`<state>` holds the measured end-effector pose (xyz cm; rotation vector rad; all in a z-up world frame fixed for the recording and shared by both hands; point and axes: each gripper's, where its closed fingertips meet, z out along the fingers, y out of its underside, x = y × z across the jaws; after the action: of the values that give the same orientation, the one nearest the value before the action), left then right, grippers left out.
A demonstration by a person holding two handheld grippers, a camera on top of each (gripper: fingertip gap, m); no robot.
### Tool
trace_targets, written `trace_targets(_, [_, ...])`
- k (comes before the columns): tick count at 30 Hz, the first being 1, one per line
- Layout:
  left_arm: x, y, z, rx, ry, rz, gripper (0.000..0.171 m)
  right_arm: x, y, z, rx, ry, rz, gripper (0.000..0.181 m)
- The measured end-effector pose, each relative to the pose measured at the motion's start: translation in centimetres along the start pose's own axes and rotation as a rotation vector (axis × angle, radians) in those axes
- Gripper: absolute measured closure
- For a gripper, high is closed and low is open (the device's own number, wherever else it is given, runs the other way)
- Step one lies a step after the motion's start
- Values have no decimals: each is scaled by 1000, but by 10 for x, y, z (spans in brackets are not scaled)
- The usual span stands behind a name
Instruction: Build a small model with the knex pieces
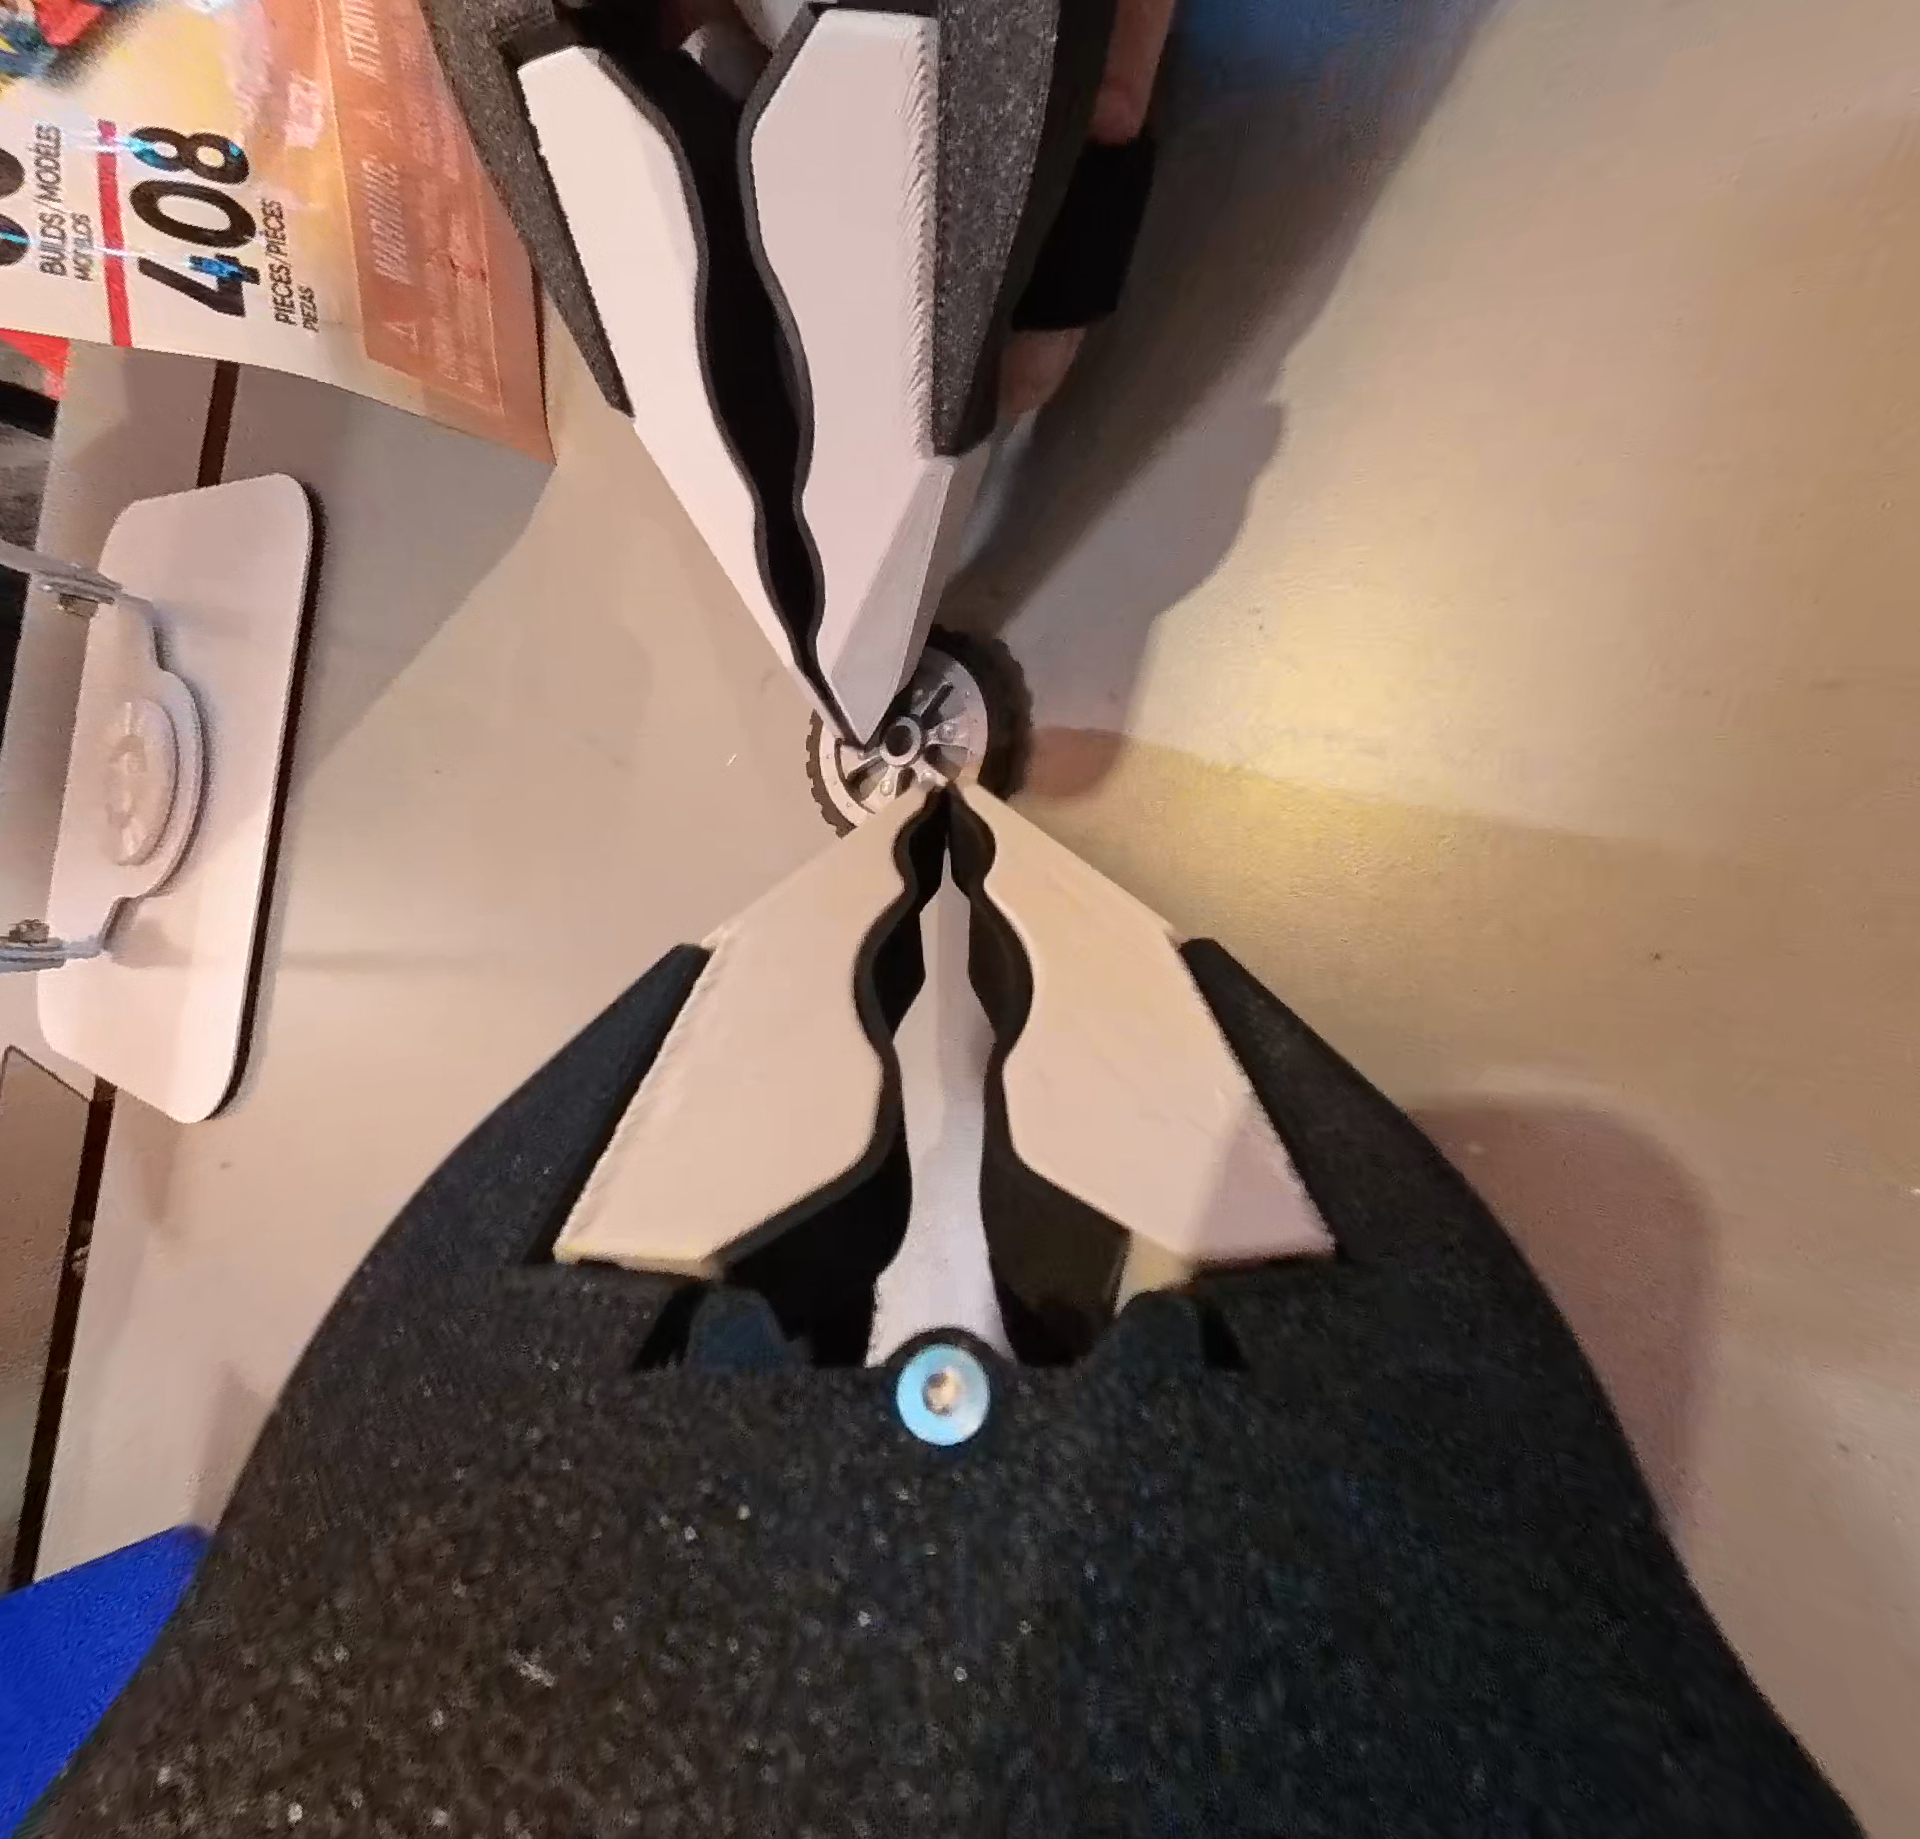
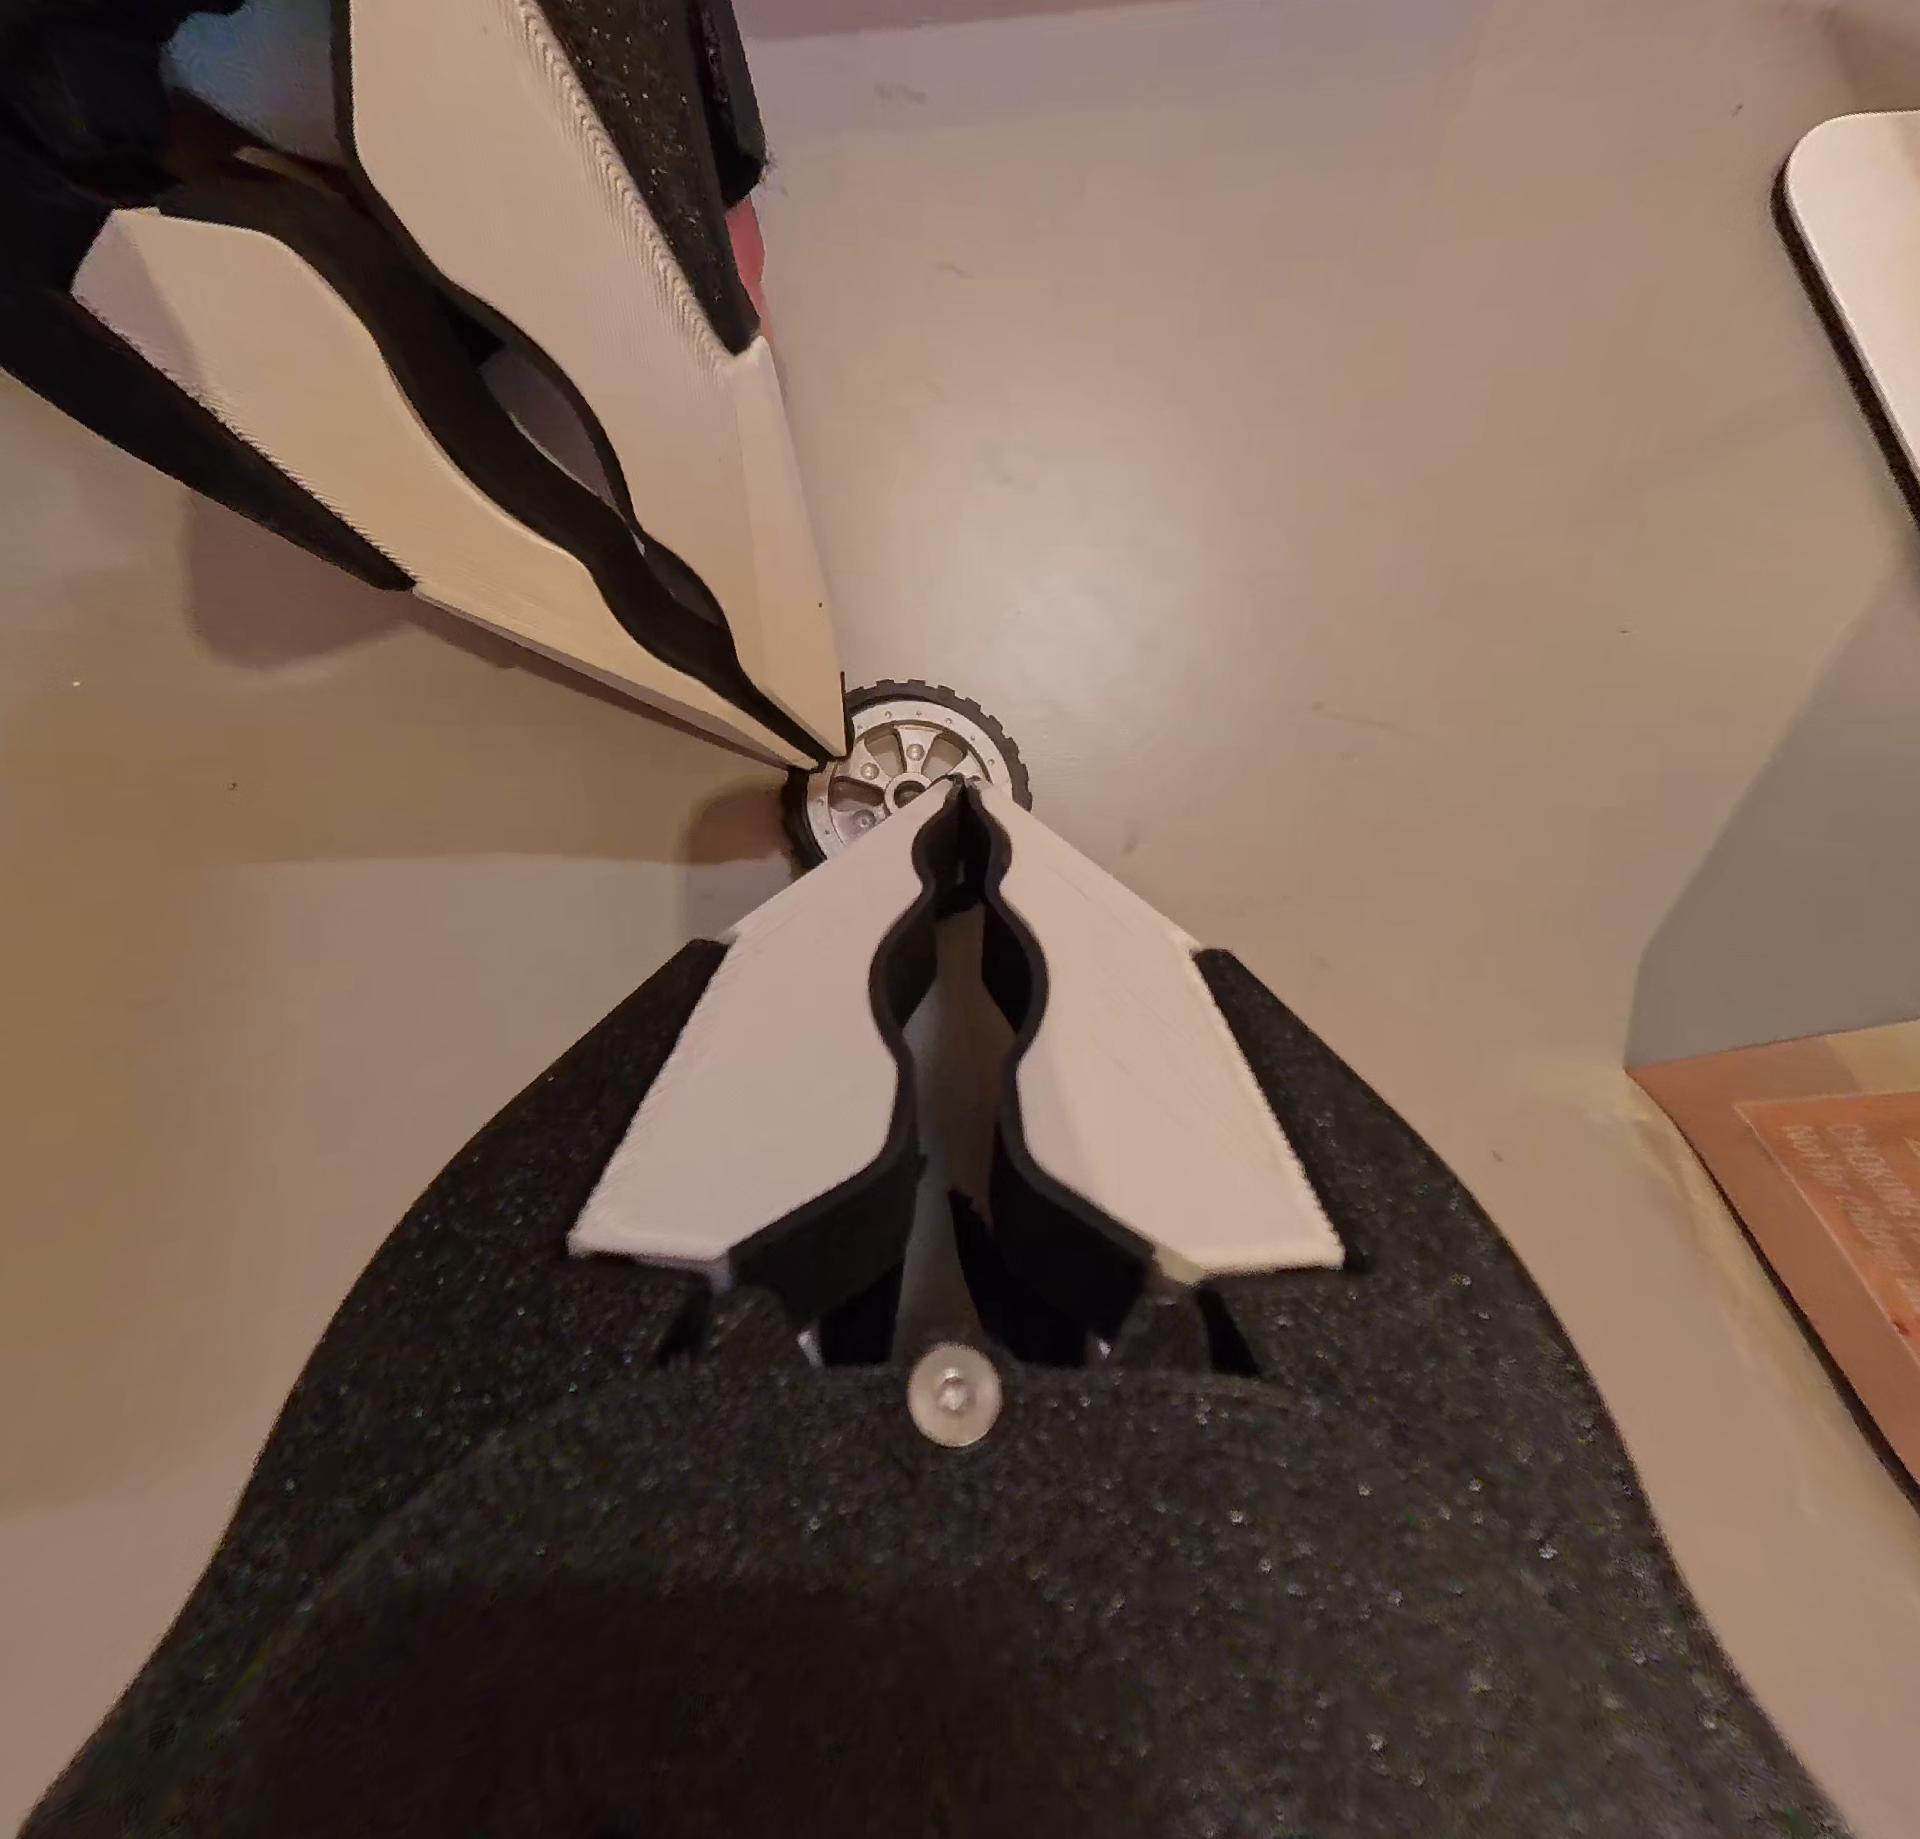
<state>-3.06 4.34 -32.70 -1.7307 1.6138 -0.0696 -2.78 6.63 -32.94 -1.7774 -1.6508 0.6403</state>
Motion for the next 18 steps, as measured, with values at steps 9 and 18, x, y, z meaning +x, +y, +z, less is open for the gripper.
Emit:
trace_targets(9, [7,2,-7,36,71,-6,171,-3,0,0,3,-18,0,181])
trace_targets(18, [-28,11,5,9,2,-175,171,-31,-11,9,5,-95,-58,181])
